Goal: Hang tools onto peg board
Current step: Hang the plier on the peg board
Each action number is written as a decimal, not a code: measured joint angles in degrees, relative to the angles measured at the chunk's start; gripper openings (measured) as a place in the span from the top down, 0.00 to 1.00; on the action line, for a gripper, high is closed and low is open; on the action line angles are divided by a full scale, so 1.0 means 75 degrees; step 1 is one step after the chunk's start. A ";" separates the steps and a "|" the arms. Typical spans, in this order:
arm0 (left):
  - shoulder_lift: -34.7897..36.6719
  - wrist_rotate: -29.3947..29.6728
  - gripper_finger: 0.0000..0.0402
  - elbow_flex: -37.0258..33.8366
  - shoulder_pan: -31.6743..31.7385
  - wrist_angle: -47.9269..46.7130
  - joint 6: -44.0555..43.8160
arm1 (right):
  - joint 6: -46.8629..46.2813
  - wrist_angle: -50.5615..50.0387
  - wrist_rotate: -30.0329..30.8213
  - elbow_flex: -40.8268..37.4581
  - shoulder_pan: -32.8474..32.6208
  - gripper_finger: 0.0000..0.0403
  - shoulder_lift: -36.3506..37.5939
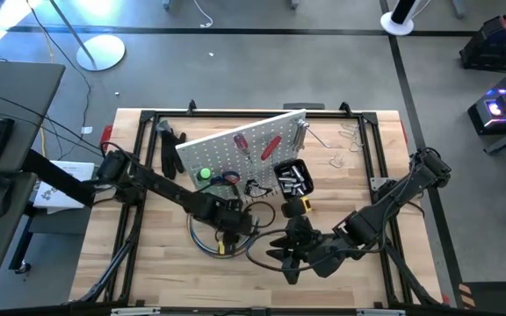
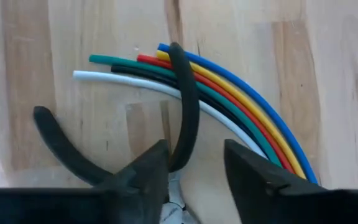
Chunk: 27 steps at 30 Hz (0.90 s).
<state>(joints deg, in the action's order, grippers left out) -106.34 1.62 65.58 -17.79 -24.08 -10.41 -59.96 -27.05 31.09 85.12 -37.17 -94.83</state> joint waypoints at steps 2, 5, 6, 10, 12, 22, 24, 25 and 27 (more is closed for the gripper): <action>0.0000 -0.0014 0.58 0.0000 0.0013 -0.0033 0.0006 | 0.0003 -0.0003 -0.0003 0.0000 0.0001 0.68 0.0000; -0.0031 -0.0160 0.51 0.0009 0.0013 -0.0102 0.0030 | 0.0003 -0.0004 -0.0001 0.0000 0.0000 0.68 0.0000; -0.0038 -0.0210 0.49 0.0009 0.0016 -0.0140 0.0050 | 0.0003 -0.0006 -0.0003 0.0000 0.0000 0.68 0.0000; -0.0194 -0.0030 0.47 -0.0006 0.0026 -0.0169 0.0064 | 0.0003 -0.0006 0.0051 0.0000 0.0006 0.68 0.0000; -0.0380 0.0095 0.47 0.0013 0.0057 -0.0176 0.0103 | 0.0003 -0.0007 0.0060 0.0000 0.0022 0.68 0.0000; -0.0810 0.0296 0.91 0.0078 -0.0169 -0.0431 0.0402 | -0.0018 0.0042 0.0058 0.0000 0.0055 0.68 -0.0003; -0.0808 0.0288 0.95 0.0126 -0.0226 -0.0429 0.0239 | -0.0002 0.0030 0.0058 0.0003 0.0057 0.68 -0.0003; -0.0817 0.0296 0.95 0.0176 -0.0264 -0.0484 0.0169 | 0.0003 0.0001 0.0058 0.0003 0.0060 0.68 -0.0003; -0.0782 0.0312 0.96 0.0320 -0.0364 -0.0719 0.0065 | 0.0003 -0.0014 0.0055 0.0003 0.0070 0.68 -0.0003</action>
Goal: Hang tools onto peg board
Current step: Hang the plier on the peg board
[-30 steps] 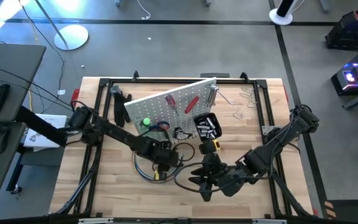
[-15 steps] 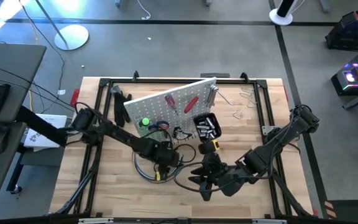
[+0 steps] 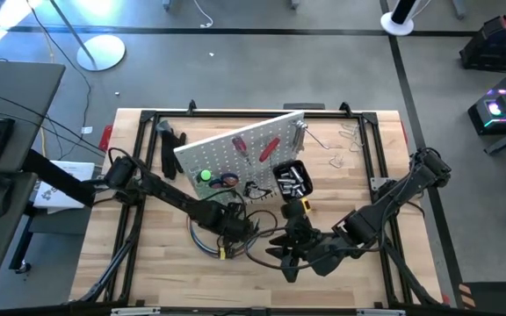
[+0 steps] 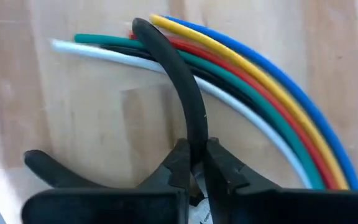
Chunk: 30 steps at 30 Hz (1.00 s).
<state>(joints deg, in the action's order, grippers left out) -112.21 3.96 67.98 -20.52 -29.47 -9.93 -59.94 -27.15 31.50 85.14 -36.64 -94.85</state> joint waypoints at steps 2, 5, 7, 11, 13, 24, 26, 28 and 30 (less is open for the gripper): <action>0.0130 -0.0059 0.96 0.0073 -0.0112 -0.0085 0.0010 | 0.0000 0.0002 -0.0002 0.0000 0.0001 0.68 0.0000; 0.0467 -0.0220 0.97 0.0034 -0.0261 -0.0225 -0.0055 | 0.0003 -0.0043 0.0000 0.0000 0.0000 0.68 -0.0002; 0.0732 -0.0120 0.99 0.0026 -0.0318 -0.0300 -0.0076 | 0.0007 -0.0058 0.0015 0.0000 0.0000 0.68 0.0000; 0.1066 0.0249 0.99 0.0055 -0.0348 -0.0156 0.0100 | 0.0119 -0.0065 0.0030 0.0000 0.0000 0.68 0.0000; 0.1100 0.0370 0.99 0.0045 -0.0346 -0.0101 0.0155 | 0.0119 -0.0056 0.0032 0.0000 0.0003 0.68 0.0000; 0.1097 0.0168 0.99 0.0059 -0.0306 -0.0536 0.0321 | 0.0215 0.0005 0.0000 0.0000 0.0038 0.68 0.0000; 0.1097 0.0009 1.00 0.0059 -0.0302 -0.0766 0.0334 | 0.0266 -0.0002 0.0000 0.0000 0.0035 0.68 0.0000; 0.1100 -0.0137 1.00 0.0059 -0.0333 -0.0780 0.0152 | 0.0311 -0.0001 0.0000 0.0000 0.0038 0.68 0.0000; 0.1100 -0.0205 1.00 0.0059 -0.0433 -0.0689 -0.0044 | 0.0352 -0.0001 0.0002 0.0000 0.0040 0.68 0.0000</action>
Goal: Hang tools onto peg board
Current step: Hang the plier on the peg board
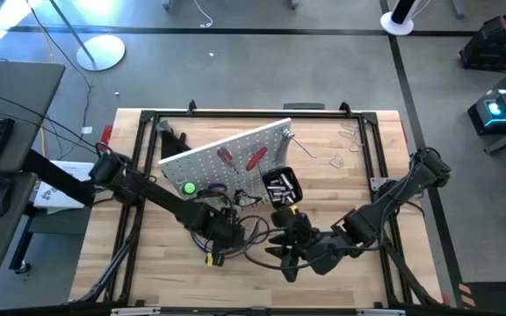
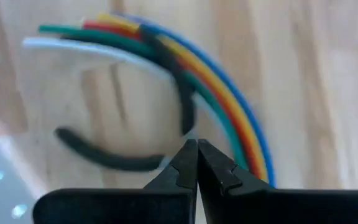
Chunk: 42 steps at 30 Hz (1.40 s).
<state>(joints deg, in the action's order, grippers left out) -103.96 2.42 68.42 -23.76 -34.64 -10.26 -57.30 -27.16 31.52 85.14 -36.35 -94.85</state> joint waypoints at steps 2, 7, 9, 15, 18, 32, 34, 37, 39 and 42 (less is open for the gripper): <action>0.0000 -0.0038 1.00 0.0000 -0.0134 0.0290 -0.0098 | 0.0101 0.0003 -0.0002 0.0000 0.0022 0.68 0.0000; 0.0012 -0.0035 1.00 0.0061 -0.0306 0.0792 -0.0723 | 0.0246 0.0003 -0.0002 0.0000 0.0100 0.68 0.0000; 0.0012 -0.0027 1.00 0.0206 -0.0330 0.0450 -0.0760 | 0.0302 0.0001 0.0001 0.0000 0.0107 0.68 0.0000; 0.0013 -0.0268 1.00 0.0865 -0.0396 -0.0829 -0.0743 | 0.0310 -0.0054 -0.0013 0.0000 0.0147 0.68 0.0000; 0.0015 -0.0533 1.00 0.1193 -0.0478 -0.1282 -0.0697 | 0.0388 -0.0134 -0.0024 0.0000 0.0150 0.68 0.0000; 0.0099 -0.0487 1.00 0.1673 -0.1649 -0.2364 -0.1764 | 0.0511 -0.0181 -0.0065 0.0000 0.0150 0.68 0.0000; 0.0349 0.0213 1.00 0.1574 -0.1939 -0.2330 -0.2242 | 0.0545 -0.0181 -0.0101 0.0000 0.0149 0.68 0.0000; 0.0849 0.1104 1.00 0.1135 -0.2386 -0.1689 -0.3325 | 0.0697 -0.0181 -0.0260 0.0000 0.0150 0.68 0.0000; 0.1186 0.1594 1.00 0.0644 -0.2716 -0.1087 -0.4240 | 0.0718 -0.0178 -0.0383 0.0000 0.0150 0.68 0.0000; 0.1709 0.2842 1.00 -0.0184 -0.3273 -0.0131 -0.5902 | 0.0711 -0.0178 -0.0413 0.0000 0.0150 0.68 0.0000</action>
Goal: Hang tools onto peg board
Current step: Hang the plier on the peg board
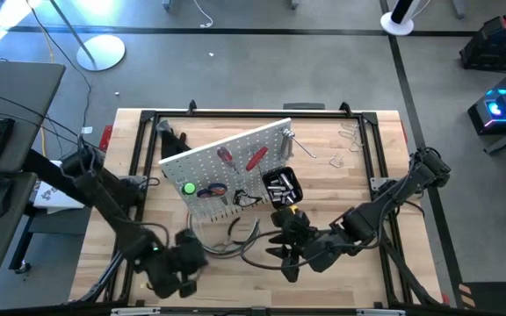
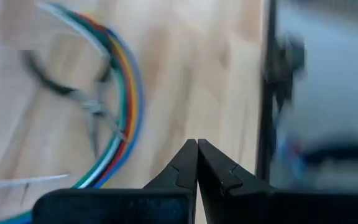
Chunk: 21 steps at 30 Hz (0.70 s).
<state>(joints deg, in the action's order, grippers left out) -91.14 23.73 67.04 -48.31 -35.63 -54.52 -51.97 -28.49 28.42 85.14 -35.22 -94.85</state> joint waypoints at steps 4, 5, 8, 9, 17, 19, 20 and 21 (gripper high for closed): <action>0.0259 0.2464 1.00 -0.1070 -0.0690 0.0468 -0.2664 | -0.0058 0.0023 -0.0006 0.0000 -0.0006 0.68 0.0000; 0.0261 0.2940 1.00 -0.1271 -0.0812 0.0469 -0.3365 | -0.0065 0.0054 -0.0004 0.0000 -0.0006 0.68 0.0000; 0.0134 0.3412 1.00 -0.1671 -0.0965 0.0490 -0.4900 | -0.0128 0.0062 -0.0006 0.0000 -0.0029 0.68 0.0000; 0.0047 0.3414 1.00 -0.1789 -0.0951 0.0427 -0.5261 | -0.0128 0.0064 -0.0006 0.0000 -0.0029 0.68 0.0000; -0.0320 0.4076 1.00 -0.1999 -0.0346 -0.1240 -0.8359 | -0.0075 0.0064 0.0131 0.0000 0.0038 0.68 0.0000; -0.0313 0.4079 1.00 -0.1996 -0.0127 -0.1325 -0.8407 | -0.0083 0.0065 0.0140 0.0000 0.0057 0.68 0.0000; -0.0316 0.4076 1.00 -0.1996 -0.0026 -0.1410 -0.8402 | -0.0080 0.0065 0.0140 0.0000 0.0075 0.68 0.0000; -0.0316 0.4076 1.00 -0.1996 0.0067 -0.1515 -0.8409 | -0.0080 0.0067 0.0140 0.0000 0.0095 0.68 0.0000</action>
<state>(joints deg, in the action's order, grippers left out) -93.51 54.30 52.07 -47.81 -46.99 -117.59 -52.57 -27.99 29.47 85.14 -34.51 -94.85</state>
